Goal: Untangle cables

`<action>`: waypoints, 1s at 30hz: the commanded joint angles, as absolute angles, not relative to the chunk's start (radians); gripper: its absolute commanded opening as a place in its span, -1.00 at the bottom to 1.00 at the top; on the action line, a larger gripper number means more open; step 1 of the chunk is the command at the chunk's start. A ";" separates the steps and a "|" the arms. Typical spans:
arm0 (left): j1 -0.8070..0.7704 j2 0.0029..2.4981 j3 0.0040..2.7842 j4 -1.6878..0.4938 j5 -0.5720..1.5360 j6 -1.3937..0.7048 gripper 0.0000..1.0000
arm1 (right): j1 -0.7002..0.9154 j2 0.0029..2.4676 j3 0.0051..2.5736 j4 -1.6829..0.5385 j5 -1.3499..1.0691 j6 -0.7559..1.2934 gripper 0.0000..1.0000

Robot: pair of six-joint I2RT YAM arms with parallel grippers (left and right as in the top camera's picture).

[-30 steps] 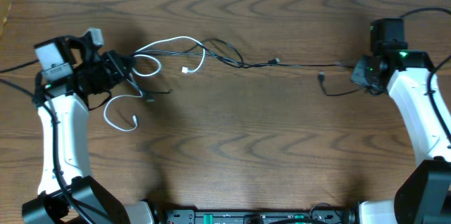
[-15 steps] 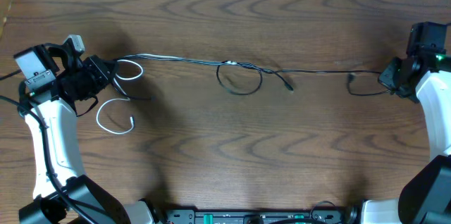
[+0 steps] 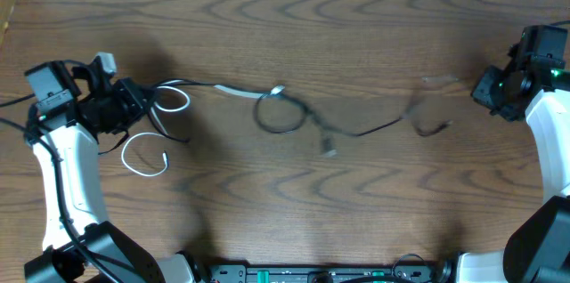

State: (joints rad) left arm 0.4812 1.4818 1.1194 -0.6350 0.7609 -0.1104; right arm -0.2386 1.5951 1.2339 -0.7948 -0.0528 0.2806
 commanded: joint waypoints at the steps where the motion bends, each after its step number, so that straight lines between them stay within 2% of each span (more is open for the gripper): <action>1: 0.410 1.474 1.116 -0.646 0.805 -0.086 -0.85 | -0.223 1.596 1.229 -0.787 -0.202 0.154 -0.18; 10: 0.175 1.474 1.116 -0.611 0.822 -0.108 -0.85 | -0.148 1.596 1.229 -0.774 -0.451 -0.059 0.44; 16: 0.023 1.474 1.116 -0.451 0.934 -0.232 -0.85 | -0.095 1.596 1.229 -0.774 -0.538 -0.138 0.58; 19: -0.044 1.474 1.116 -0.377 0.934 -0.289 -0.85 | -0.075 1.596 1.229 -0.776 -0.681 -0.201 0.70; 22: -0.110 1.474 1.116 -0.313 0.932 -0.320 -0.85 | -0.054 1.596 1.229 -0.783 -0.805 -0.244 0.90; 26: -0.177 1.474 1.116 -0.254 0.889 -0.330 -0.85 | -0.012 1.596 1.229 -0.784 -0.925 -0.270 0.94; 30: -0.222 1.475 1.116 -0.217 0.833 -0.361 -0.85 | 0.044 1.596 1.229 -0.777 -0.934 -0.270 0.98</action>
